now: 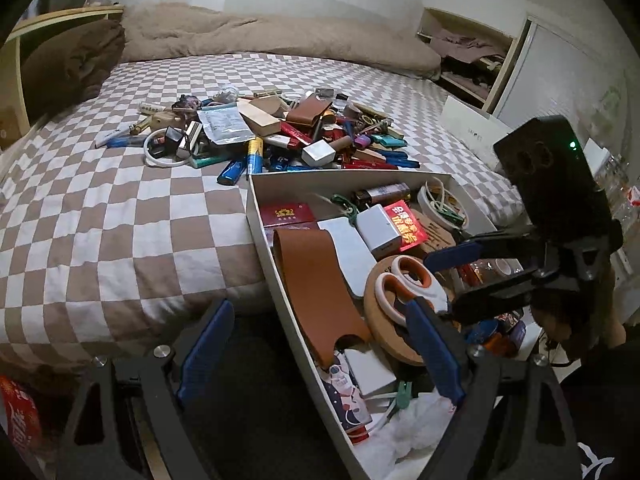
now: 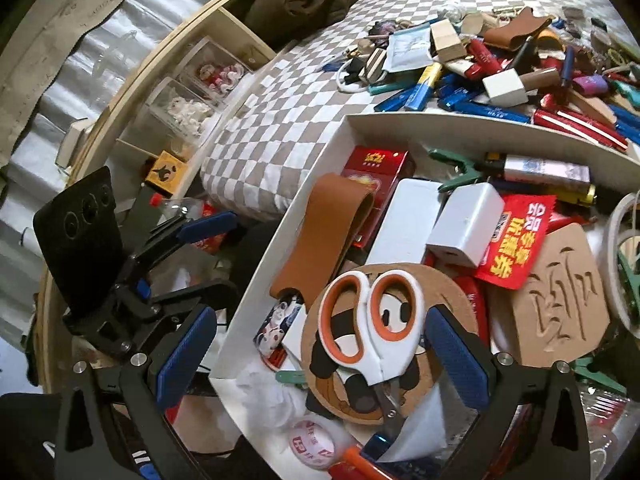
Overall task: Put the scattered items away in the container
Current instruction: 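Move both tools back from the box toward the pile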
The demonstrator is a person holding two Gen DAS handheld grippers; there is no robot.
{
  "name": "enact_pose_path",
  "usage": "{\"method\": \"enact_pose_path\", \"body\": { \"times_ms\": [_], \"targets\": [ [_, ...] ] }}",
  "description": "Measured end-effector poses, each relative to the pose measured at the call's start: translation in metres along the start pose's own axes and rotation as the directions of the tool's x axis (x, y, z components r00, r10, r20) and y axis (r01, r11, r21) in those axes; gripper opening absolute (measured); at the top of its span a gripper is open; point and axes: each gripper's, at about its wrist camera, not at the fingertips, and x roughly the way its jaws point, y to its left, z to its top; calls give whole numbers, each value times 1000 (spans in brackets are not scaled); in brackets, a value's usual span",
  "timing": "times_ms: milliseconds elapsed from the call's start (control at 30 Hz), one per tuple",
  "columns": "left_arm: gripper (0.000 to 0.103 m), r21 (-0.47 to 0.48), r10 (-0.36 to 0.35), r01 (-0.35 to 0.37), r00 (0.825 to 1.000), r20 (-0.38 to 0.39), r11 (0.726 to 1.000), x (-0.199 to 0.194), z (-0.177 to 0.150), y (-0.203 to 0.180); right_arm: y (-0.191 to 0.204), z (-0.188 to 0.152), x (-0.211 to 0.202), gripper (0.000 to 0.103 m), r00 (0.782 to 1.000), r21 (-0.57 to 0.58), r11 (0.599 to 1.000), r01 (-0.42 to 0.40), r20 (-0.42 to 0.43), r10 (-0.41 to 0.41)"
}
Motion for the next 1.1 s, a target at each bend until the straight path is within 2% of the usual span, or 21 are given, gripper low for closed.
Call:
{"method": "enact_pose_path", "body": {
  "times_ms": [233,433,500,567,767,933,1100],
  "targets": [
    [88,20,5,-5,1000,-10,1000,7,-1,-4,-11,5,-27,103,995,34,999,40,85,-43],
    [89,8,1,-1,1000,1,1000,13,8,-5,-17,11,-46,103,979,36,991,130,156,-134],
    [100,0,2,-2,1000,3,1000,14,12,-5,-19,12,-50,103,975,31,989,143,166,-147],
    [103,-8,8,-8,1000,17,1000,15,18,-5,-20,14,-54,103,970,25,987,162,180,-164],
    [103,-50,37,-33,996,76,998,16,39,0,-26,19,-64,103,952,15,976,219,214,-217],
    [103,-76,41,-34,995,87,997,20,50,4,-32,21,-72,103,937,14,967,255,245,-250],
    [103,-64,84,-78,992,99,995,24,61,1,-37,25,-80,103,917,20,955,296,275,-290]
  ]
}}
